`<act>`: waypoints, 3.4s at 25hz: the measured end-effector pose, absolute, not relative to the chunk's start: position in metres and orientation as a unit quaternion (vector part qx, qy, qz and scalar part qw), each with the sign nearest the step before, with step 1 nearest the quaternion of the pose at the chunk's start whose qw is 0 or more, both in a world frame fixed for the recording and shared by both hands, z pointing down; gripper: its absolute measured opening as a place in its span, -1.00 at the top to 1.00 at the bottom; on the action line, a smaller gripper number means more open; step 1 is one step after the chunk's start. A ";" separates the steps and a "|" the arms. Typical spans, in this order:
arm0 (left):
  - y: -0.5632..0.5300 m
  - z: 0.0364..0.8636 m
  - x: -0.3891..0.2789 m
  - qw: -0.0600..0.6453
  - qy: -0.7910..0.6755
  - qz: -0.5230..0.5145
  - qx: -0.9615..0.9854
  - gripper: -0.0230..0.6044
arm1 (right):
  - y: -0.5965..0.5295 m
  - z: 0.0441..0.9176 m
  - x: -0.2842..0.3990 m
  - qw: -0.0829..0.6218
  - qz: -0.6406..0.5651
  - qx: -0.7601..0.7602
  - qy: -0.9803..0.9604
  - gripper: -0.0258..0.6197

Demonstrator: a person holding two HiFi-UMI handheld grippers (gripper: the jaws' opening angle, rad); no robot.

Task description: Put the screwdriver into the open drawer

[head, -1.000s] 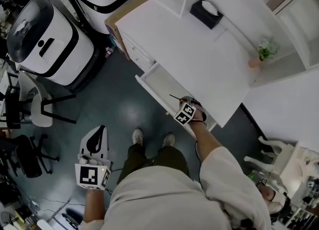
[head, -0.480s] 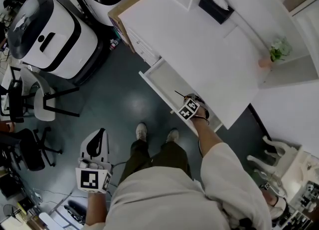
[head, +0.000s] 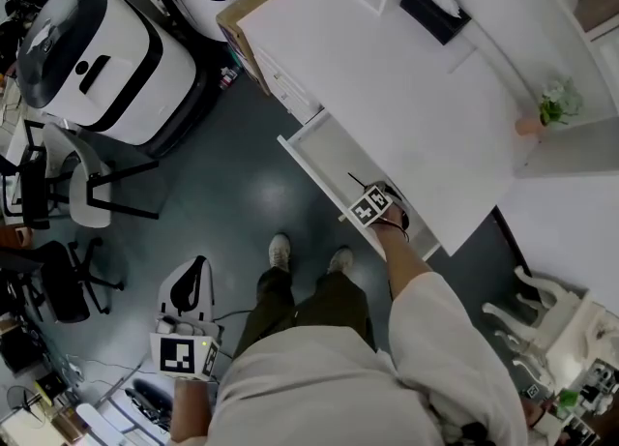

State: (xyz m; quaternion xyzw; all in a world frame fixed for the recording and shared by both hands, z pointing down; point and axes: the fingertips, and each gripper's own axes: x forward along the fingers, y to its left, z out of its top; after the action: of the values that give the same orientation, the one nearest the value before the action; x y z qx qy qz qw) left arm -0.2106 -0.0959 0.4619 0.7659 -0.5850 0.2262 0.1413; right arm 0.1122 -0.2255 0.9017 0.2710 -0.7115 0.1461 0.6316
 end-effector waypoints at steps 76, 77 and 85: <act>-0.163 0.443 -0.108 0.099 -0.443 0.147 0.879 0.91 | -0.222 0.604 0.131 0.285 0.131 0.484 -0.817 0.78; -0.165 0.443 -0.105 0.097 -0.439 0.145 0.881 0.91 | -0.220 0.595 0.135 0.276 0.128 0.489 -0.817 0.78; -0.178 0.440 -0.081 0.084 -0.416 0.139 0.895 0.91 | -0.196 0.530 0.160 0.205 0.100 0.524 -0.821 0.85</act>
State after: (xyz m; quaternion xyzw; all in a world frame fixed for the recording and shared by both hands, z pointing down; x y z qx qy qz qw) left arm -0.0813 -0.1785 0.4399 0.8946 -0.4162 0.1392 0.0842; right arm 0.1597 -0.1955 0.5303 0.5236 -0.8210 0.0998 0.2047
